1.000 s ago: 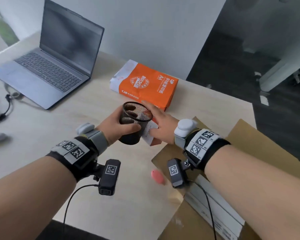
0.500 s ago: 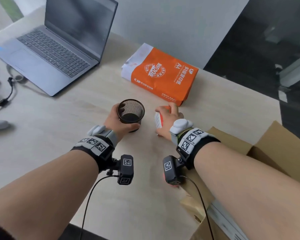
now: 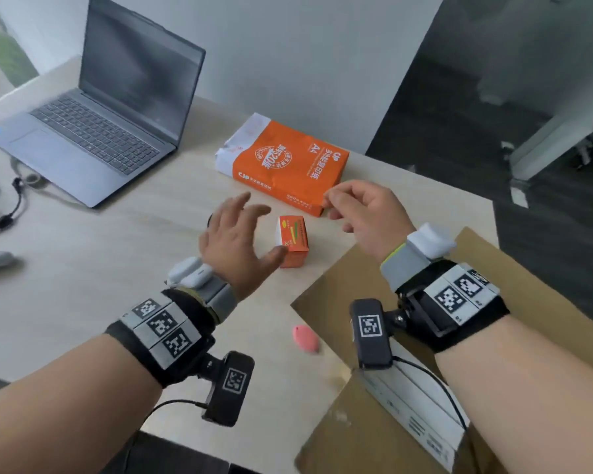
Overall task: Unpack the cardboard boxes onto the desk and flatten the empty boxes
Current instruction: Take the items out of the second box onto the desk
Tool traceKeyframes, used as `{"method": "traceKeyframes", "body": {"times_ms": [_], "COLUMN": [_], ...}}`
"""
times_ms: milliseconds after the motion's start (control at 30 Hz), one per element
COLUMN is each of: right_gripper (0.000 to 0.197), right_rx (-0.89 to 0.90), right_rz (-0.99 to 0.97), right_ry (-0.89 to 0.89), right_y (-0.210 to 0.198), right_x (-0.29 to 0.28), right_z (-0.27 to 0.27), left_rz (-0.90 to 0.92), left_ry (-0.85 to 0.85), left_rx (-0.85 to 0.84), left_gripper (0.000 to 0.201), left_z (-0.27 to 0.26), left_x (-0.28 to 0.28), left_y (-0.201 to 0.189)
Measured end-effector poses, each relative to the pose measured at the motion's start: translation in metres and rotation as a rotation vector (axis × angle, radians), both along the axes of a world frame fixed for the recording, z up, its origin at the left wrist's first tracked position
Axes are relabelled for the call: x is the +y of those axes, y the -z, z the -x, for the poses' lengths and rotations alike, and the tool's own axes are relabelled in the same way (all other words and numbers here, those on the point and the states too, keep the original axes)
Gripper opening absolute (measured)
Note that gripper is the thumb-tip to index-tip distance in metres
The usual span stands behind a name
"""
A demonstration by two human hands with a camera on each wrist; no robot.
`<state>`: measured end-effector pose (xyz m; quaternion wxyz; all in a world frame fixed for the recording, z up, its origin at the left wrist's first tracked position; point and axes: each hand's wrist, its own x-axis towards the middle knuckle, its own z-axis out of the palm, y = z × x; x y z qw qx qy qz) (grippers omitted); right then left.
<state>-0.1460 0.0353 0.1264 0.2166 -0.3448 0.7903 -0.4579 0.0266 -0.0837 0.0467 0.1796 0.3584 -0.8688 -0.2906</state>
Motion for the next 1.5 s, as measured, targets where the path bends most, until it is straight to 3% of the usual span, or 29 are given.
{"method": "traceKeyframes", "body": {"times_ms": [67, 167, 233, 300, 367, 433, 533, 633, 800, 1233, 1333, 1500], "right_gripper": [0.021, 0.026, 0.026, 0.020, 0.024, 0.066, 0.106, 0.121, 0.125, 0.123, 0.121, 0.116], "right_rx": [-0.053, -0.001, 0.036, 0.084, 0.145, 0.201, 0.236, 0.238, 0.306, 0.372, 0.377, 0.236], "right_rz": [0.065, -0.004, -0.138, -0.369, -0.668, -0.879, -0.976, -0.985, -1.008, -1.065, -1.051, -1.040], "right_ry": [0.065, 0.143, 0.168, 0.074, -0.144, -0.349, -0.488, -0.487, -0.458, -0.393, -0.385, -0.193], "right_y": [-0.019, -0.025, -0.012, 0.016, 0.040, 0.061, 0.085, 0.092, 0.101, 0.109, 0.097, 0.051], "right_x": [0.030, 0.099, 0.147, 0.183, 0.213, 0.249, 0.274, 0.276, 0.268, 0.254, 0.259, 0.285], "right_z": [0.003, 0.011, 0.018, 0.026, 0.025, 0.022, 0.012, 0.001, -0.018, -0.022, -0.008, 0.025], "left_rz": [0.013, 0.043, 0.094, 0.119, 0.117, 0.152, 0.190, 0.207, 0.183, 0.184, 0.197, 0.180], "left_ry": [0.248, 0.587, 0.745, 0.811, 0.827, 0.843, 0.801, 0.740, 0.749, 0.822, 0.838, 0.837], "left_rx": [-0.045, -0.192, -0.322, -0.486, -0.622, -0.708, -0.717, -0.695, -0.691, -0.657, -0.627, -0.530], "left_gripper": [0.060, 0.054, 0.059, 0.075, 0.097, 0.109, 0.116, 0.125, 0.134, 0.123, 0.127, 0.139], "left_z": [0.009, 0.027, 0.034, 0.034, 0.029, 0.028, 0.027, 0.028, 0.023, 0.034, 0.039, 0.050], "left_x": [0.031, 0.097, 0.137, 0.158, 0.168, 0.185, 0.197, 0.204, 0.204, 0.201, 0.199, 0.205], "left_y": [-0.025, -0.048, -0.047, -0.035, -0.022, -0.015, -0.010, -0.006, -0.003, -0.005, 0.001, 0.011]}}
